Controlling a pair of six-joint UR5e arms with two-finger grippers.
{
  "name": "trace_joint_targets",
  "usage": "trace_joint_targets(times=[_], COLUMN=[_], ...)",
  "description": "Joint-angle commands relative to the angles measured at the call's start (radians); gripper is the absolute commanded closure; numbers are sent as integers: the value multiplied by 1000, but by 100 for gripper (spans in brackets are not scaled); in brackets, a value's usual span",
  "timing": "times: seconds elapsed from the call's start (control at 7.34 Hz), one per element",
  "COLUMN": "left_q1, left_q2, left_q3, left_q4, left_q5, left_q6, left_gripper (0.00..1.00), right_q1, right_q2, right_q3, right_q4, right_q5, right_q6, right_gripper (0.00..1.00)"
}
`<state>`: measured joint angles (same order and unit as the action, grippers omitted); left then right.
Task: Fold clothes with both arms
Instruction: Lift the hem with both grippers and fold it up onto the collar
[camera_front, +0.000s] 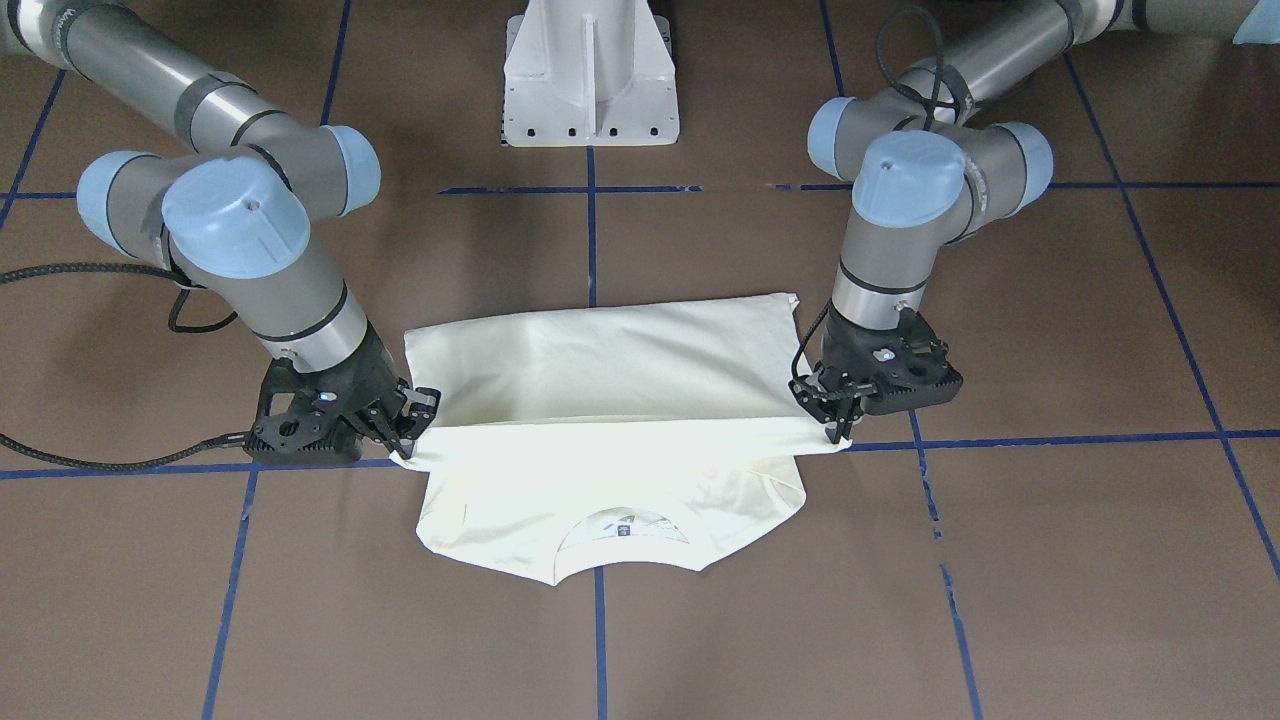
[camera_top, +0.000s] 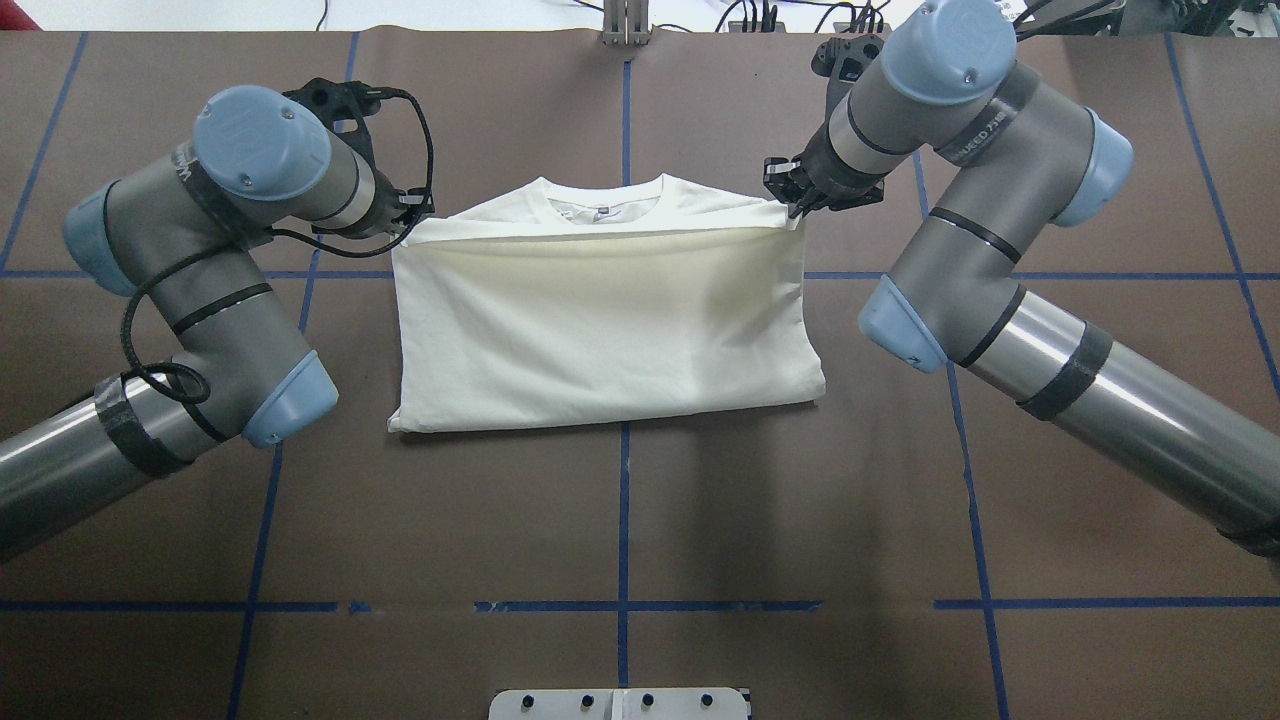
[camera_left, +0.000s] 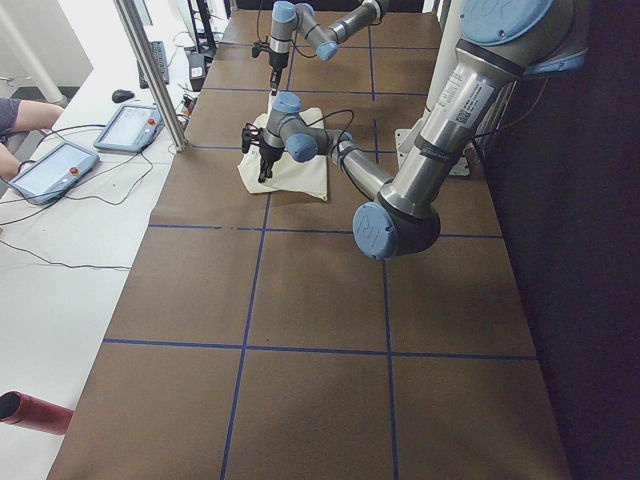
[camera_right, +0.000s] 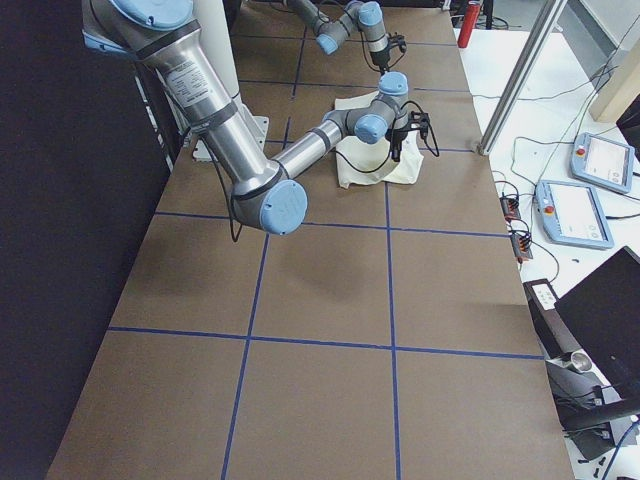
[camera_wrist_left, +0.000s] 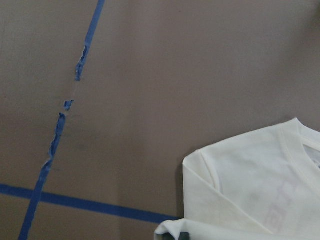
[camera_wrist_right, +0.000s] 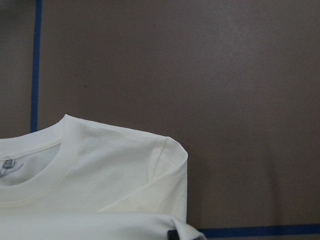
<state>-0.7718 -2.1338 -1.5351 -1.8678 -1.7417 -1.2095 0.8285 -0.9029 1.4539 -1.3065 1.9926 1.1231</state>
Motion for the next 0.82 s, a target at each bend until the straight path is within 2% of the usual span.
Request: trace_joint_targets(times=[0.0, 0.14, 0.68], left_q1=[-26, -26, -24], left_q2=[-11, -12, -44], left_q3=[85, 98, 115], left_q4=[-60, -71, -62], left_q5=[2, 2, 2], left_q6=[33, 33, 19], left_gripper=[100, 100, 100], right_q1=[8, 32, 31], right_q2=[82, 82, 93], right_q3=[-169, -220, -233], right_q4=[68, 126, 135], right_q5=[-2, 0, 0], right_q6=[0, 1, 0], right_gripper=[100, 100, 100])
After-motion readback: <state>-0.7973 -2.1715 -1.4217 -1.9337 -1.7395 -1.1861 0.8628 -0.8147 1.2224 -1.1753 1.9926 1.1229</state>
